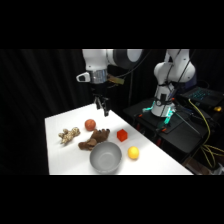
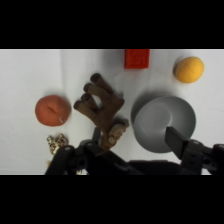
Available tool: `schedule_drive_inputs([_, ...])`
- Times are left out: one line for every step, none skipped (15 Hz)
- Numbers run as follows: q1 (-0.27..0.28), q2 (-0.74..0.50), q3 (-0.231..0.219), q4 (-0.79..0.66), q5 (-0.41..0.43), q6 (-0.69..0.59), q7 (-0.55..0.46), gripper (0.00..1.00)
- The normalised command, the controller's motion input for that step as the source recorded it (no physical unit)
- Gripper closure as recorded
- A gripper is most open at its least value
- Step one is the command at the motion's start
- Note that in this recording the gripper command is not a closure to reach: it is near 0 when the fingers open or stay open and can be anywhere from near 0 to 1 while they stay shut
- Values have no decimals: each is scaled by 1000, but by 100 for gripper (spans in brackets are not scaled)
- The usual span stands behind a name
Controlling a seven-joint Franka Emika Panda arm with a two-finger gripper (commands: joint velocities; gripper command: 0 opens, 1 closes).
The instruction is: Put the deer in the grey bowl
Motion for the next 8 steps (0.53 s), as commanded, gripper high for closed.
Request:
schedule_drive_inputs([-16,-1,17,9,-2,-15,3,0])
schedule_drive_inputs([-47,51,-10,54,26,61,-42,0])
schedule_drive_inputs([-75,106,-36,101,35,130,-71,0])
schedule_drive_inputs([-114,201,-66,185,108,167,-124,0])
schedule_drive_inputs([-147,312,-88,270,169,192,-228,0])
schedule_drive_inputs([-173,432,-95,325,253,256,-338,0])
schedule_drive_inputs([-172,486,-83,338,259,291,-342,0])
schedule_drive_inputs([-175,522,-59,323,281,301,-382,0])
